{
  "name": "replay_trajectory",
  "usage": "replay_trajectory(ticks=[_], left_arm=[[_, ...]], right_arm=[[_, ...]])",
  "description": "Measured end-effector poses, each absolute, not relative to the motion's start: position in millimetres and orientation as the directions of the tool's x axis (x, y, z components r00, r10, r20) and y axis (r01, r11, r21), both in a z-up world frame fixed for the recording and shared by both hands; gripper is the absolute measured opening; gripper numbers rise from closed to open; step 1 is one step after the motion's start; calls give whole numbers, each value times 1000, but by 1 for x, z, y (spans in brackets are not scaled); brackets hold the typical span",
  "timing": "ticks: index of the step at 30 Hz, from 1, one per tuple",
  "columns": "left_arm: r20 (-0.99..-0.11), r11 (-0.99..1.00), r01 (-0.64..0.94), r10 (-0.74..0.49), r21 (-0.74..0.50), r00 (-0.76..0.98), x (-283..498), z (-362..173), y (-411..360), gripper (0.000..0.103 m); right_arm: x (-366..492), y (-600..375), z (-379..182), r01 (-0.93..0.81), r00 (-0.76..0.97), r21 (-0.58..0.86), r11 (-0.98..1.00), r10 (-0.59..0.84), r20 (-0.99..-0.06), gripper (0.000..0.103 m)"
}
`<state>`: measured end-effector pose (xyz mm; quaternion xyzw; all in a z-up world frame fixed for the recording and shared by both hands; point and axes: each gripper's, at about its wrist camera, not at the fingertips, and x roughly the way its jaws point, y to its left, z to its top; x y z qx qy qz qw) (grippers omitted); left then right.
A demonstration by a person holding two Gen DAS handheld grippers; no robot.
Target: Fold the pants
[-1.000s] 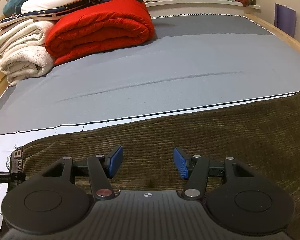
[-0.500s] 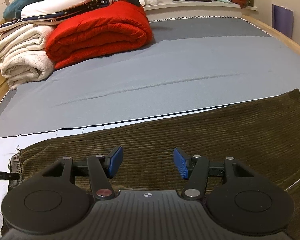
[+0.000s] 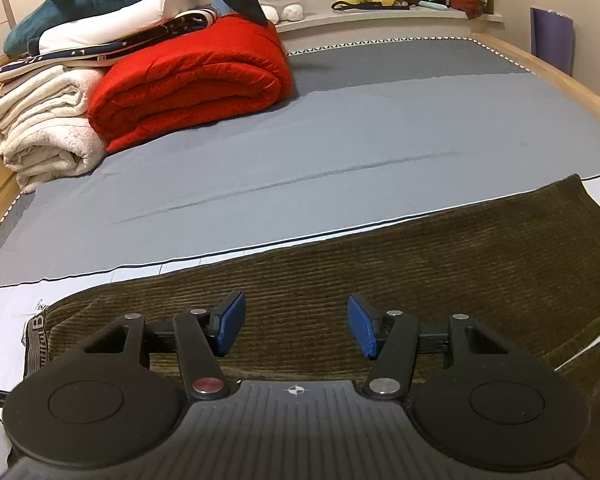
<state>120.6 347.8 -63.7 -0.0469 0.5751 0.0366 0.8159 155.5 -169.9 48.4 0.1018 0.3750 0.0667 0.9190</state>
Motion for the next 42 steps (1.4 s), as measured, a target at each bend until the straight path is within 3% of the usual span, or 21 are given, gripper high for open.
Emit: replay_trajectory(ticks=[9,16,20,22,29,35,38,39,42], left_arm=[[-927,987,21,140,157,349,122,-60,317,36],[-928,974,75,177,212,328,124,-61,312,40],[-909,959,82,229,273,348,126,-57,303,55],[-894,958,64,235,279,380,126,-47,298,55],[-869,998,66,-18,17,495,123,-11,268,56],[-911,952,305,-133,-8,391,115,-36,207,56],[-955,930,357,-27,84,295,112,-63,202,51],[-964,914,375,55,153,259,112,-77,205,56],[-974,916,379,44,129,224,114,-77,217,59]], right_arm=[[155,-166,48,-55,709,237,970,205,-675,59],[155,-164,44,-61,697,247,967,218,-683,59],[154,-168,46,-49,701,248,967,211,-681,59],[153,-172,47,-41,703,252,967,207,-681,59],[149,-180,53,-32,720,251,968,196,-666,59],[150,-192,48,15,721,255,967,167,-673,59],[149,-199,47,32,724,251,967,151,-673,59],[150,-202,46,38,724,252,967,147,-674,59],[151,-210,44,62,717,265,962,142,-682,59]])
